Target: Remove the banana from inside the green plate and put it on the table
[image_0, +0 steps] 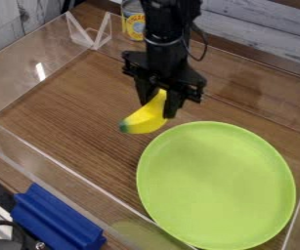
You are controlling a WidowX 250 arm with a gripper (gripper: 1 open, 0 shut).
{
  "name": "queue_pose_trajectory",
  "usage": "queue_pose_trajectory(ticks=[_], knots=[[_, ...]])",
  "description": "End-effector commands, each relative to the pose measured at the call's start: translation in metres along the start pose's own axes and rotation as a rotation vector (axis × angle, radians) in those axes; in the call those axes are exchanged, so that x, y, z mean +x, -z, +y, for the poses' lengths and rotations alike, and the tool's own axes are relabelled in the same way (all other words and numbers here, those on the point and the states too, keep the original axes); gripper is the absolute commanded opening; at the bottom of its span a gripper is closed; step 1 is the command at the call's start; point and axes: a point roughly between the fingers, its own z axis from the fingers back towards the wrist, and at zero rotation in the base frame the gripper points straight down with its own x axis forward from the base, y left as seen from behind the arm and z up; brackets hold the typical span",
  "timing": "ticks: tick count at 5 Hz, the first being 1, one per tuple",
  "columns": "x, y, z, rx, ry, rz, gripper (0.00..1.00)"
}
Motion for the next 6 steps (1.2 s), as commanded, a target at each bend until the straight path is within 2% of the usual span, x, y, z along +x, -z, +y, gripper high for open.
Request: queue_pose_trajectory(ticks=[1,2,3,6], knots=[[0.011,-0.003,0.001,0.009,0.014,-0.044,0.00],[0.010,-0.002,0.005,0.006,0.015,-0.038,1.00],[0.013,-0.003,0.010,0.008,0.015,-0.036,1.00],[0.017,-0.013,0.014,-0.020,0.005,-0.032,1.00]])
